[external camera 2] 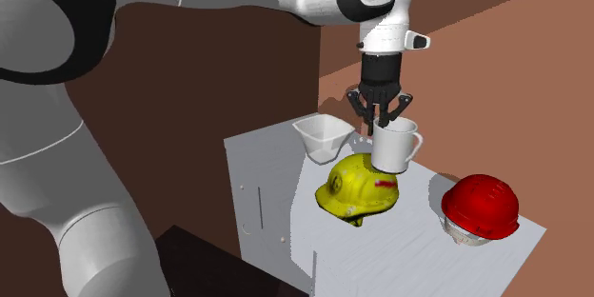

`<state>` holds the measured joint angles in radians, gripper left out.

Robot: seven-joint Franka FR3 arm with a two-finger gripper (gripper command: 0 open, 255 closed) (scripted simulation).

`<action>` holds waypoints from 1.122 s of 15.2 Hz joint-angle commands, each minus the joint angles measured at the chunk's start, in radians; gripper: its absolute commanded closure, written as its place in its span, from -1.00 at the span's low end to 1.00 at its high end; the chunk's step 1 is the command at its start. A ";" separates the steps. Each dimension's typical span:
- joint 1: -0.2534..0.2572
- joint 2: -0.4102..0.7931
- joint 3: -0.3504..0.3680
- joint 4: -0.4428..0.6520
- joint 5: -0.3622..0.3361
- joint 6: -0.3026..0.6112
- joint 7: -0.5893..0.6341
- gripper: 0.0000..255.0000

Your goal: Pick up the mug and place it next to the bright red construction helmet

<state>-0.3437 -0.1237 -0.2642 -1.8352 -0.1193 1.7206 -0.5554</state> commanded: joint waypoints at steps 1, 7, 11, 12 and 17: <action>-0.021 0.021 -0.029 0.022 0.003 0.004 -0.054 1.00; -0.089 0.097 -0.113 0.104 0.026 0.009 -0.209 1.00; -0.141 0.171 -0.165 0.185 0.058 0.004 -0.317 1.00; -0.155 0.193 -0.176 0.209 0.069 0.002 -0.345 1.00; -0.236 0.313 -0.226 0.346 0.134 -0.021 -0.475 1.00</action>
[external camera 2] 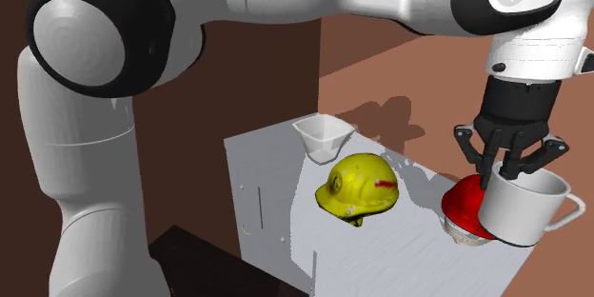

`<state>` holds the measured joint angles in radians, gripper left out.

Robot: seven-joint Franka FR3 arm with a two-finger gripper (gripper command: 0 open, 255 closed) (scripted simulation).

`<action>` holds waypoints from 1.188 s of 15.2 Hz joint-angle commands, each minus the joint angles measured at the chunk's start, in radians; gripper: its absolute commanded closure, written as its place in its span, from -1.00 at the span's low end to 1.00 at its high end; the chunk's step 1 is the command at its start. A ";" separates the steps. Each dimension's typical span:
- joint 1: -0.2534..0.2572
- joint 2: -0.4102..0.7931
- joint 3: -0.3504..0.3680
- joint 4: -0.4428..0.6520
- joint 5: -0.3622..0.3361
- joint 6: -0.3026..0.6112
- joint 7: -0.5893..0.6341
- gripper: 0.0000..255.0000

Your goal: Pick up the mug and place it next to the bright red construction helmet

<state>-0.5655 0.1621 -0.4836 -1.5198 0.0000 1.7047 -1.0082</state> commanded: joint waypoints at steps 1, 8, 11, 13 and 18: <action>-0.013 0.025 -0.005 0.014 0.013 0.009 -0.021 1.00; -0.008 0.016 -0.003 -0.090 0.009 0.106 -0.014 1.00; -0.006 0.017 -0.002 -0.130 0.009 0.146 -0.012 1.00; -0.006 0.018 -0.001 -0.155 0.009 0.172 -0.011 1.00; -0.006 0.026 0.000 -0.213 0.013 0.237 -0.010 1.00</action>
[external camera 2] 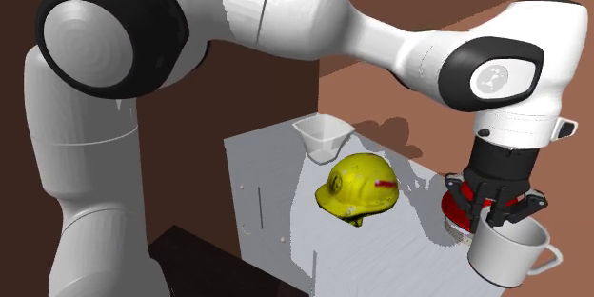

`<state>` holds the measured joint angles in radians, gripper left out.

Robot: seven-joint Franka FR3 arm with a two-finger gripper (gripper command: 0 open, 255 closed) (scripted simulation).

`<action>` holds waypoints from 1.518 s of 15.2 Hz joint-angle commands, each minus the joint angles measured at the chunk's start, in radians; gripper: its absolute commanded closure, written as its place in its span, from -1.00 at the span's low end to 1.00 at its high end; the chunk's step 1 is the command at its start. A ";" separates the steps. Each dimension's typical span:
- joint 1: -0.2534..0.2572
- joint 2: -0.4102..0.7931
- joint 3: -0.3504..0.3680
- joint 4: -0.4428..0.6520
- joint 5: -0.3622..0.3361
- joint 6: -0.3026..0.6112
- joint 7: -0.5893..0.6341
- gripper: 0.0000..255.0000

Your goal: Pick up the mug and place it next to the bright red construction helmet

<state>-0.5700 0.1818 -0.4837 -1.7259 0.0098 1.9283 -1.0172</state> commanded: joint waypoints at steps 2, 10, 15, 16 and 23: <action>-0.001 0.012 0.001 -0.028 0.006 0.039 -0.002 1.00; -0.004 0.040 0.005 -0.102 0.020 0.139 -0.006 1.00; -0.008 0.064 0.009 -0.141 0.033 0.199 -0.011 1.00; -0.009 0.070 0.010 -0.148 0.036 0.211 -0.013 1.00; -0.014 0.103 0.016 -0.182 0.054 0.275 -0.021 1.00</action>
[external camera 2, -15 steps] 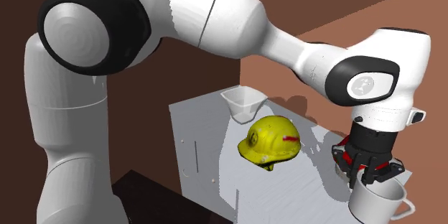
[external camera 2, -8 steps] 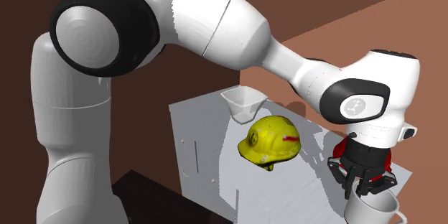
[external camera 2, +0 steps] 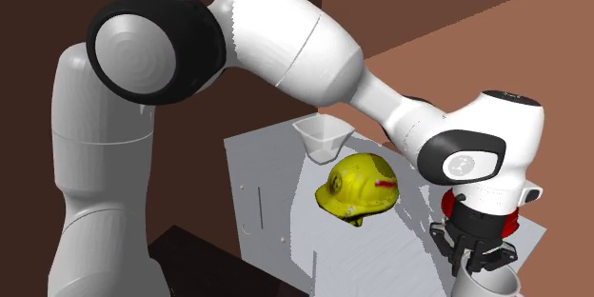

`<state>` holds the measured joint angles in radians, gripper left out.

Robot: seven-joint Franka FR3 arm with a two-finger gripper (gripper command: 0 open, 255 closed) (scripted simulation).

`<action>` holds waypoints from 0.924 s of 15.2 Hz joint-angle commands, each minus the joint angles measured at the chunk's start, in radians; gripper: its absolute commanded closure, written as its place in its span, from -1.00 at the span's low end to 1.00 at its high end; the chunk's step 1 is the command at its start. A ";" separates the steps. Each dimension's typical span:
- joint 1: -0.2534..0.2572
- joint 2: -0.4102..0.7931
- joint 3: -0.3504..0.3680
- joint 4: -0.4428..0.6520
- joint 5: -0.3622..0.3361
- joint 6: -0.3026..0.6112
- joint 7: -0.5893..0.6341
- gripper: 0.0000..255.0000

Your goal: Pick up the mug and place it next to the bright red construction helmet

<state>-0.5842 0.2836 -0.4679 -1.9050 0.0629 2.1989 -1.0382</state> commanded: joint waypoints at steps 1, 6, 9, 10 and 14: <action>0.000 0.001 0.000 -0.003 0.001 0.005 0.000 1.00; 0.000 0.001 0.000 -0.003 0.001 0.005 0.000 1.00; 0.000 0.001 0.000 -0.003 0.001 0.005 0.000 -1.00; 0.000 0.001 0.000 -0.003 0.001 0.005 0.000 -1.00; 0.009 -0.033 -0.005 0.024 -0.018 -0.053 0.012 -1.00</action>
<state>-0.5806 0.2666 -0.4711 -1.8896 0.0538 2.1693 -1.0331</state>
